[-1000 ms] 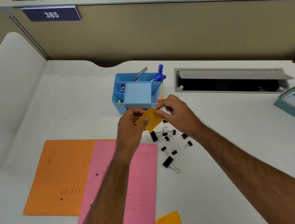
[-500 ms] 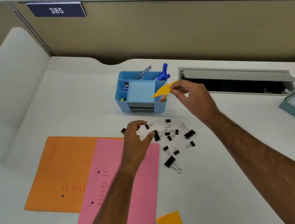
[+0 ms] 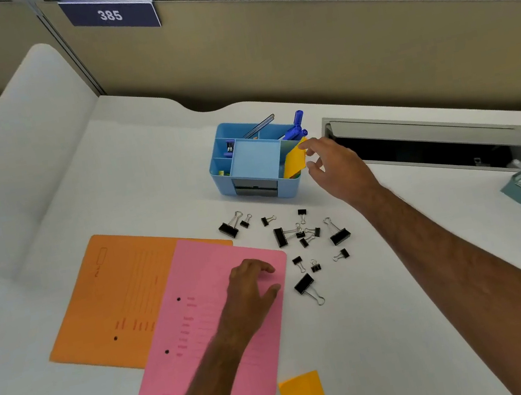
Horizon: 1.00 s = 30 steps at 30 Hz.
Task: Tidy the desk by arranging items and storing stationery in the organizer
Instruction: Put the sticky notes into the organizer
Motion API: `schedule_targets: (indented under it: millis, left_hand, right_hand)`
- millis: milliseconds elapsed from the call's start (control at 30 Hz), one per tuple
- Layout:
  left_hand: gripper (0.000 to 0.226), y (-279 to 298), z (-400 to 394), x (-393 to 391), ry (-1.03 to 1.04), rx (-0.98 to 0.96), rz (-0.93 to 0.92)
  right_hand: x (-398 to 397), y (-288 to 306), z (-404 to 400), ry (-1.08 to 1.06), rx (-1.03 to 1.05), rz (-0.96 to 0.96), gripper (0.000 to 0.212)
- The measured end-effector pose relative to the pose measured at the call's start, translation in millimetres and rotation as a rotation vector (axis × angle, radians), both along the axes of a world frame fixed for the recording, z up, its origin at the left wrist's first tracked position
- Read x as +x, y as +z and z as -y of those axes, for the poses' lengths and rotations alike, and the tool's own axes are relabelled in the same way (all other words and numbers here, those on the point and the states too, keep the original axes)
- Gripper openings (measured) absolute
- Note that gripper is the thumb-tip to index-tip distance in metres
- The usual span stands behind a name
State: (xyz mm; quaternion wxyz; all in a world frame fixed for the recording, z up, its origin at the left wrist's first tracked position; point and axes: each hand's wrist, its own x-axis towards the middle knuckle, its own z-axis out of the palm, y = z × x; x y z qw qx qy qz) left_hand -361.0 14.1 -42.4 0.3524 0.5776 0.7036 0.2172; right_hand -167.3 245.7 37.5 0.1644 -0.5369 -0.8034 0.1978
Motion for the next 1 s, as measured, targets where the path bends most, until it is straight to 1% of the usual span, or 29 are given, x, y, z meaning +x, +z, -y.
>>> schedule_targets:
  millis: [100, 300, 500, 600, 767, 900, 1000]
  left_hand:
    - [0.030, 0.1, 4.3, -0.2, -0.002, -0.024, 0.005]
    - [0.023, 1.9, 12.7, 1.0, -0.061, -0.118, -0.024]
    - [0.025, 4.1, 28.1, 8.6, -0.132, -0.179, -0.045]
    - [0.025, 6.0, 39.7, 13.7, -0.180, -0.243, -0.060]
    - [0.041, -0.1, 72.5, 21.3, -0.305, -0.285, -0.177]
    - [0.053, -1.8, 97.7, 28.8, -0.302, -0.268, -0.182]
    - [0.069, -1.0, 111.4, 35.4, -0.361, -0.257, -0.276]
  right_hand:
    - [1.6, -2.5, 6.1, -0.031, -0.055, -0.039, 0.037]
    - [20.0, -19.7, 30.1, -0.104, -0.152, -0.110, 0.026]
    - [38.8, -29.5, 66.8, -0.175, -0.237, -0.145, 0.020]
    - [46.6, -33.6, 87.9, -0.192, -0.273, -0.163, 0.018]
    - [58.3, -43.8, 121.9, -0.208, -0.303, -0.193, 0.015]
    - [65.7, -49.3, 144.8, -0.205, -0.316, -0.192, 0.014]
    - [69.4, -51.5, 160.0, -0.203, -0.325, -0.201, 0.013]
